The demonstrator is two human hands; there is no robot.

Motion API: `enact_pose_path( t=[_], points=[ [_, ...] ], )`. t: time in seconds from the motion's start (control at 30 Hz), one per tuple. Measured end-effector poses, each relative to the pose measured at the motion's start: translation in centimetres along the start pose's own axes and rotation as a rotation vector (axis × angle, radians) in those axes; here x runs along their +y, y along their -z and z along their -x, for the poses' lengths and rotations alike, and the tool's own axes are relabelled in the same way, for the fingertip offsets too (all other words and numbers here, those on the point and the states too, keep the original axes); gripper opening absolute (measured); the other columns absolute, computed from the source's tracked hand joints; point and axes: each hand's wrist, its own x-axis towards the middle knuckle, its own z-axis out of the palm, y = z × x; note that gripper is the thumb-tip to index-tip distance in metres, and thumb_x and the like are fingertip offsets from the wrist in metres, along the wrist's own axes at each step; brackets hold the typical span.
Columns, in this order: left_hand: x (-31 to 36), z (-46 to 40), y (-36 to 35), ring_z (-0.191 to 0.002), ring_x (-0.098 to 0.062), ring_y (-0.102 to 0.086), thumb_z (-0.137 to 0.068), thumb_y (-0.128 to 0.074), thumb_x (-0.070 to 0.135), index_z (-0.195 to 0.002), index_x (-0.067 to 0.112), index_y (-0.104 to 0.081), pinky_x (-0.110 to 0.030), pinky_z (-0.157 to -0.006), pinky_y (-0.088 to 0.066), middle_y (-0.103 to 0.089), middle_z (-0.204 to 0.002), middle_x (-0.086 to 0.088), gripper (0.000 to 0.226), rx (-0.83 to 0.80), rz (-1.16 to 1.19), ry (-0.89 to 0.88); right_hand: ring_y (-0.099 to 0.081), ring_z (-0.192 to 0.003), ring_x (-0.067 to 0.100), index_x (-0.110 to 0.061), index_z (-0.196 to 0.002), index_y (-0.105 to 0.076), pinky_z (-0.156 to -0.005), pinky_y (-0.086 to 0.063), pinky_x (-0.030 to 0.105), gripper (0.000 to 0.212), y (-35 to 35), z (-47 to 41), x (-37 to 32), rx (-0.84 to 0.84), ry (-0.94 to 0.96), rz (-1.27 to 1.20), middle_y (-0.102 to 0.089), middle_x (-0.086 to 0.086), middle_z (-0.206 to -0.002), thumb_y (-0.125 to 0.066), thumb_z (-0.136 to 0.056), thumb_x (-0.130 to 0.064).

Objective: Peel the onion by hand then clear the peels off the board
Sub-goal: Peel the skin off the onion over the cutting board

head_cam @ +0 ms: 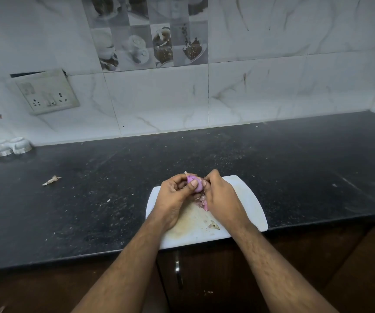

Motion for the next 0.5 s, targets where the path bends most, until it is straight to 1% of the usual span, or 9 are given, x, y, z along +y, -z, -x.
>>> enact_pose_path(
  t=[0.07,0.2,0.3,0.37,0.43,0.5],
  points=[
    [0.1,0.0,0.0,-0.097,-0.032,-0.075,-0.088,-0.076,0.011,-0.110,-0.004,-0.072,-0.039,-0.085,-0.063,-0.075,-0.110,-0.028,0.026,0.004,0.015,0.007,-0.064,-0.078,0.015,-0.018,-0.099,-0.045,-0.067,-0.055,0.043,0.029,0.0,0.1,-0.4,-0.007,0.011,0.054,-0.064,-0.001,-0.088,-0.039,-0.109,-0.044],
    [0.3,0.1,0.1,-0.100,-0.031,-0.075,-0.087,-0.076,0.010,-0.112,-0.002,-0.070,-0.041,-0.089,-0.064,-0.075,-0.111,-0.027,0.028,0.003,0.022,0.028,-0.062,-0.081,0.014,-0.017,-0.103,-0.043,-0.067,-0.054,0.037,0.026,-0.1,0.0,-0.6,-0.037,0.022,0.167,-0.062,0.000,-0.096,-0.039,-0.109,-0.042],
    [0.3,0.0,0.2,-0.100,-0.031,-0.076,-0.091,-0.073,0.005,-0.119,-0.007,-0.066,-0.040,-0.086,-0.064,-0.075,-0.114,-0.027,0.031,0.012,0.025,0.046,-0.060,-0.086,0.018,-0.015,-0.102,-0.041,-0.070,-0.053,0.039,0.022,-0.7,-0.2,-0.3,-0.018,0.054,0.269,-0.062,0.004,-0.100,-0.040,-0.109,-0.036],
    [0.3,0.0,0.2,-0.098,-0.029,-0.076,-0.093,-0.070,0.002,-0.119,-0.007,-0.065,-0.039,-0.085,-0.065,-0.076,-0.114,-0.024,0.028,0.017,0.018,0.054,-0.058,-0.090,0.020,-0.013,-0.102,-0.042,-0.072,-0.051,0.039,0.021,-0.9,-0.3,-0.2,-0.021,0.037,0.258,-0.061,0.006,-0.103,-0.039,-0.110,-0.032],
    [0.3,0.1,0.1,-0.098,-0.028,-0.077,-0.094,-0.070,0.001,-0.119,-0.007,-0.065,-0.038,-0.085,-0.065,-0.076,-0.114,-0.024,0.027,0.017,0.009,0.057,-0.057,-0.091,0.019,-0.013,-0.105,-0.043,-0.073,-0.053,0.040,0.020,-1.0,-0.3,-0.2,-0.026,0.027,0.260,-0.059,0.005,-0.105,-0.038,-0.110,-0.032],
    [0.4,0.0,0.1,-0.099,-0.029,-0.077,-0.093,-0.071,0.003,-0.119,-0.005,-0.066,-0.039,-0.087,-0.064,-0.076,-0.114,-0.024,0.028,0.021,0.013,0.058,-0.058,-0.091,0.015,-0.013,-0.107,-0.044,-0.070,-0.054,0.035,0.018,-0.9,-0.5,-0.3,-0.034,0.006,0.250,-0.058,0.004,-0.106,-0.039,-0.109,-0.031]
  ],
)
